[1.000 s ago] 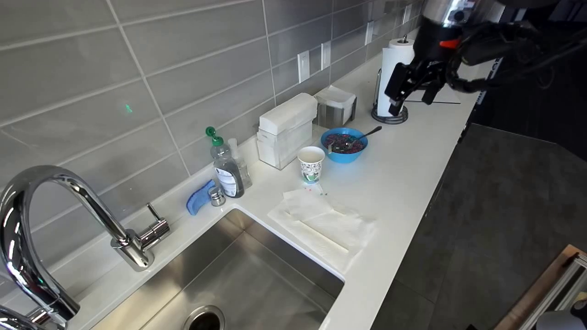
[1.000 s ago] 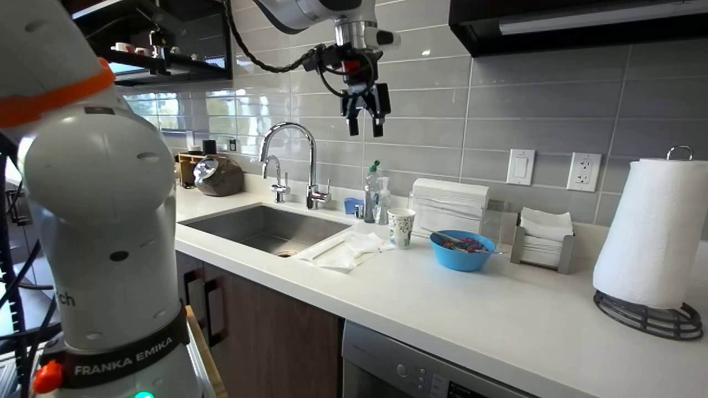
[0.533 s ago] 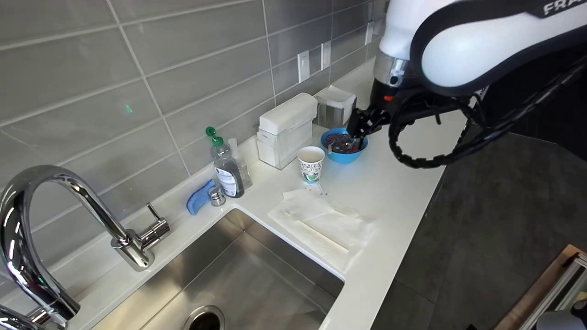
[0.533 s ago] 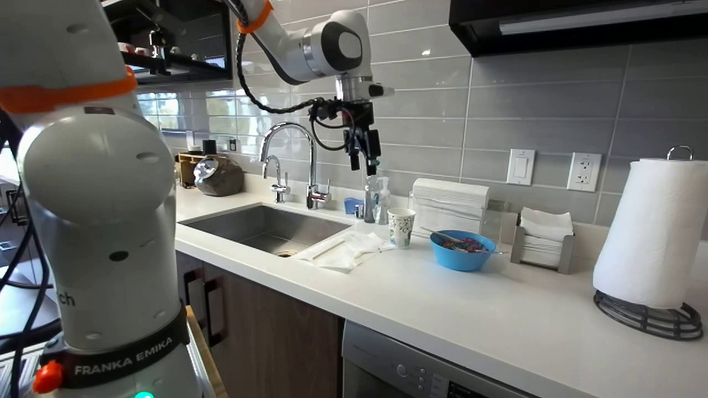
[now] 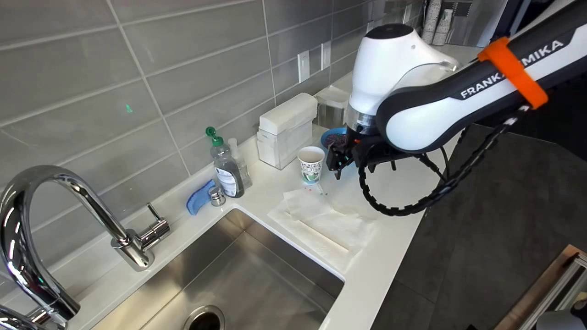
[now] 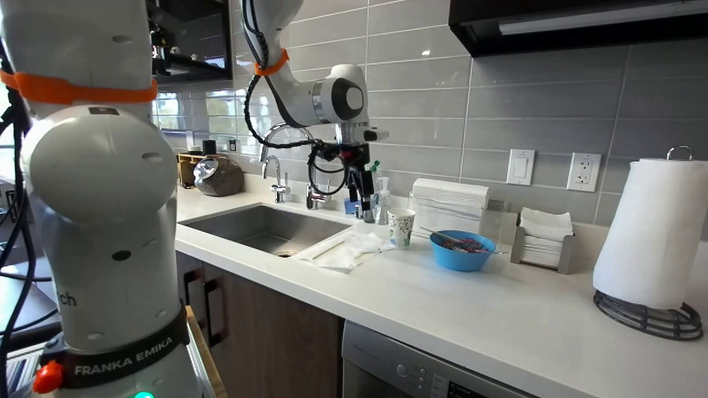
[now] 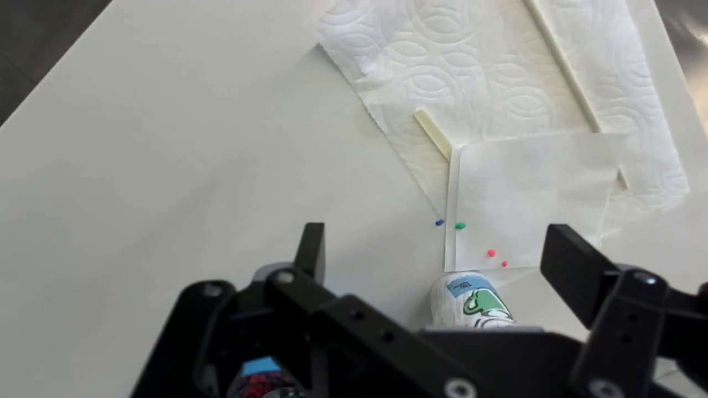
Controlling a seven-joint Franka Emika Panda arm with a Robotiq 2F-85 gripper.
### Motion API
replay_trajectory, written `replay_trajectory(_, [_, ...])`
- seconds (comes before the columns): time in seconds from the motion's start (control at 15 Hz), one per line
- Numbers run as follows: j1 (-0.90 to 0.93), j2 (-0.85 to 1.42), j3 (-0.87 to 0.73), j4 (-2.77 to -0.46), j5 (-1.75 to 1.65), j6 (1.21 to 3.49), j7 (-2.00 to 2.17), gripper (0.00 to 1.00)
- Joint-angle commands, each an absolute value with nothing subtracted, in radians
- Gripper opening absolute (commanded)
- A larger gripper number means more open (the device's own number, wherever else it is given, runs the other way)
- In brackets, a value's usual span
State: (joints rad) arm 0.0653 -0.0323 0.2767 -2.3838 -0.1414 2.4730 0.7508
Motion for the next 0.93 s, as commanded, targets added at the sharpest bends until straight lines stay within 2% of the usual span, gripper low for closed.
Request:
replay_trajectory(0.0, [0.109,-0.008,0.235,-2.383,-0.133,2.495,0.752,1.00])
replay_trajectory(0.47, [0.129,0.058,0.218,-2.365,-0.134,2.532,0.769,1.00])
replay_trajectory(0.87, [0.170,0.179,0.187,-2.335,-0.132,2.654,0.764,1.00])
